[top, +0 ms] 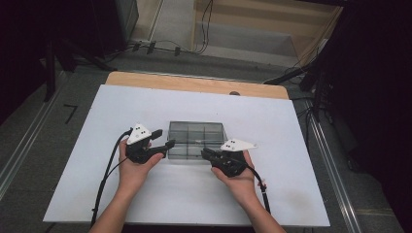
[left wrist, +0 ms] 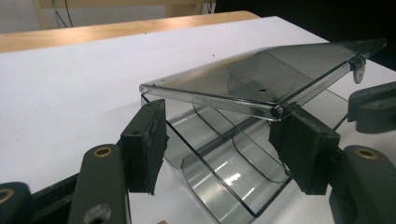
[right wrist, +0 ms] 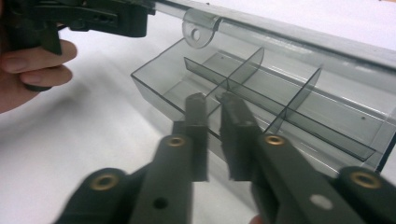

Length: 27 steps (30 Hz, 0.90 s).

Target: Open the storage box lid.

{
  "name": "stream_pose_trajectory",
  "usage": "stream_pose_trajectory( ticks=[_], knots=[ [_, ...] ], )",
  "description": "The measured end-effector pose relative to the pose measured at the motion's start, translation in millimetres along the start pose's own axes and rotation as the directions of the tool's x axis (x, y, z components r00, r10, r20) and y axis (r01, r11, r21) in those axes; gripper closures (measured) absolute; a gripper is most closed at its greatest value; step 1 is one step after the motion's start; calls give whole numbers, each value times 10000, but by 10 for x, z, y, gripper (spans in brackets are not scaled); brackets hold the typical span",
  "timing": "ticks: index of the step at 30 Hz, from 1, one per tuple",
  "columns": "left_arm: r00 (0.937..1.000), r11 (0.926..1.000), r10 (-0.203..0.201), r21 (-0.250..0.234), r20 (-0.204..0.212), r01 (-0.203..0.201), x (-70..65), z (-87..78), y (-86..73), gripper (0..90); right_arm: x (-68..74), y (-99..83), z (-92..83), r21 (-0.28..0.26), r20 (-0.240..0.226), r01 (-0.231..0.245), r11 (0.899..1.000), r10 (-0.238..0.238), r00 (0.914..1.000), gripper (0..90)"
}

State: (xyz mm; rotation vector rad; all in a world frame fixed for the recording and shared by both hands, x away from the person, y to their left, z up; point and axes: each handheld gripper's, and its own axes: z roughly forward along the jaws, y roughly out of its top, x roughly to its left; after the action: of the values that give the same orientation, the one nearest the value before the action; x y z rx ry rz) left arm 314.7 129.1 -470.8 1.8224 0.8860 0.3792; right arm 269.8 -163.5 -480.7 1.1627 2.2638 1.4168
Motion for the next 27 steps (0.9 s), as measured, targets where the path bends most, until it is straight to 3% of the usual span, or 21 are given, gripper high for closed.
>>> stream_pose_trajectory(
  ticks=[2,4,7,12,15,18,27],
  knots=[
    [10000,10000,22,-88,14,-22,9,-4,19,364,-4,9,-35,-203,-271,55,9998,-61,9996,613],
    [10000,9997,37,-234,-26,-38,16,-8,36,375,-8,24,-69,-360,-229,138,9993,-146,9996,508],
    [10000,9991,-13,-429,-54,10,25,-13,61,403,-48,44,-120,-492,-379,-69,9988,50,9993,376],
    [9999,9978,-42,-659,-114,34,45,-7,95,420,-49,57,-181,-578,-81,91,9983,-96,9999,83],
    [9998,9969,-134,-776,-127,123,53,3,110,425,-69,59,-213,-708,-202,90,9975,-104,9997,11],
    [9998,9964,-116,-837,-156,103,57,11,124,437,-108,61,-252,-815,-248,7,9967,-27,9997,0],
    [9999,9947,-130,-1018,-97,119,71,51,182,483,-217,75,-329,-843,351,-27,9964,56,9994,0]
  ],
)
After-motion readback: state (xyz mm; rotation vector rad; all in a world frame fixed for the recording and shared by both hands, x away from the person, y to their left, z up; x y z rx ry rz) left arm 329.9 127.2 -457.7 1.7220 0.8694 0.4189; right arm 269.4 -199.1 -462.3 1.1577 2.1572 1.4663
